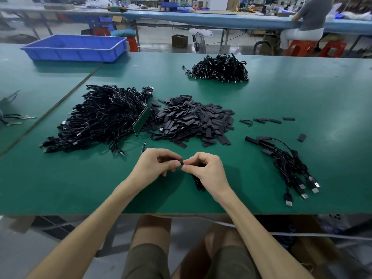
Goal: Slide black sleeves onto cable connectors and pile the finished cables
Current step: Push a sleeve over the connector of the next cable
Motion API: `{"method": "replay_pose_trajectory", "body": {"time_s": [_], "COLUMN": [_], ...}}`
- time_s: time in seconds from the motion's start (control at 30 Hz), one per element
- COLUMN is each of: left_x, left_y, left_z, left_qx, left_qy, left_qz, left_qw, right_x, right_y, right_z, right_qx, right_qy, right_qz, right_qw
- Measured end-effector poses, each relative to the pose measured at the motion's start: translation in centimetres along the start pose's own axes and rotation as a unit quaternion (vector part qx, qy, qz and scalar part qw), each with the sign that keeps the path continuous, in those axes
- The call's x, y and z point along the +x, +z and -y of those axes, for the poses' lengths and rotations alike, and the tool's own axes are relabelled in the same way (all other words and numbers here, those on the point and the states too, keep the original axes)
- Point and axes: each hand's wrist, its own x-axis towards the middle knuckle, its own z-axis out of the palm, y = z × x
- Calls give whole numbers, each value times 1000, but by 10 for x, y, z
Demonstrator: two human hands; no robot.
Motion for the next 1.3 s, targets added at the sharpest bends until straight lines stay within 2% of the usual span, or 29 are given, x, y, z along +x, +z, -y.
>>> {"method": "replay_pose_trajectory", "body": {"time_s": [0.13,0.23,0.3,0.47,0.77,1.1,1.2,1.3], "left_x": [-1,-1,0,4,6,8,9,9], "left_y": [9,18,19,16,15,18,19,20], "left_z": [-2,-6,-9,-16,-25,-33,-32,-26], "left_qx": [-146,-260,-283,-262,-201,-182,-180,-163], "left_qy": [-70,-110,-114,-88,-67,-56,-62,-66], "left_qz": [-57,-57,-59,-60,-78,-118,-97,-96], "left_qw": [985,958,951,959,974,975,977,980], "right_x": [1,2,2,3,1,1,1,3], "right_y": [0,0,0,0,2,4,5,3], "right_z": [-1,-2,-3,-2,5,3,2,-2], "right_qx": [16,33,41,11,-23,5,1,48], "right_qy": [-12,-10,-15,-25,-5,-6,2,10], "right_qz": [-11,-17,-21,-50,-22,-24,-27,-63], "right_qw": [1000,999,999,998,999,1000,1000,997]}}
